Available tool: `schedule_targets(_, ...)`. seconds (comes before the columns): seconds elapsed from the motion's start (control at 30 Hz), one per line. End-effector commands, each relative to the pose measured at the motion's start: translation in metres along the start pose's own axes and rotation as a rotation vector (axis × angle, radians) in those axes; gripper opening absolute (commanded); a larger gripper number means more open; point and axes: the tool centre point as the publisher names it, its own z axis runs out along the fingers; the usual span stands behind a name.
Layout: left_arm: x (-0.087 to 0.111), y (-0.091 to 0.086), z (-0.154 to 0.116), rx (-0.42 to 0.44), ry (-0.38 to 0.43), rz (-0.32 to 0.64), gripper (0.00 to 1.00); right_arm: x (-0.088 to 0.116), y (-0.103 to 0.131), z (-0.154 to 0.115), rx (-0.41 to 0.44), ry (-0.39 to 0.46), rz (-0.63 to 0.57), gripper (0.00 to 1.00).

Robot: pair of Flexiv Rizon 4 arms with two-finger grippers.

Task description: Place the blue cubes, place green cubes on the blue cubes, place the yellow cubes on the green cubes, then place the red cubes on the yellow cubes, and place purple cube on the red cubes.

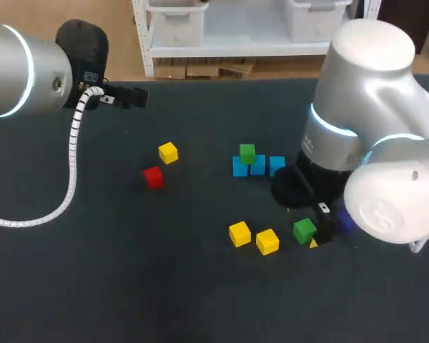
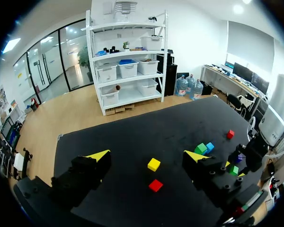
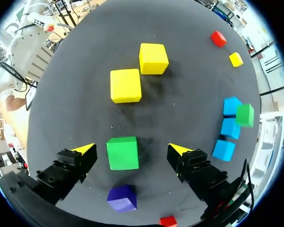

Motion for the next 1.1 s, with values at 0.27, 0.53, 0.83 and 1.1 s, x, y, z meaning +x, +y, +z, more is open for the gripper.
schedule_targets(0.27, 0.000, 0.001, -0.001, 0.003, 0.001, 0.000, 1.00, 0.000, 0.003, 0.004, 0.049, 0.030, 0.000, 0.00)
schedule_targets(0.53, 0.000, 0.001, -0.001, 0.003, 0.001, 0.000, 1.00, -0.002, -0.002, -0.015, 0.001, 0.012, 0.043, 0.00)
schedule_targets(0.83, 0.000, 0.001, -0.001, 0.003, 0.001, 0.000, 1.00, -0.012, -0.043, -0.046, -0.023, -0.008, 0.125, 0.00)
schedule_targets(1.1, 0.000, 0.001, -0.001, 0.003, 0.001, 0.000, 1.00, -0.021, -0.091, -0.047, 0.017, -0.030, 0.180, 0.00)
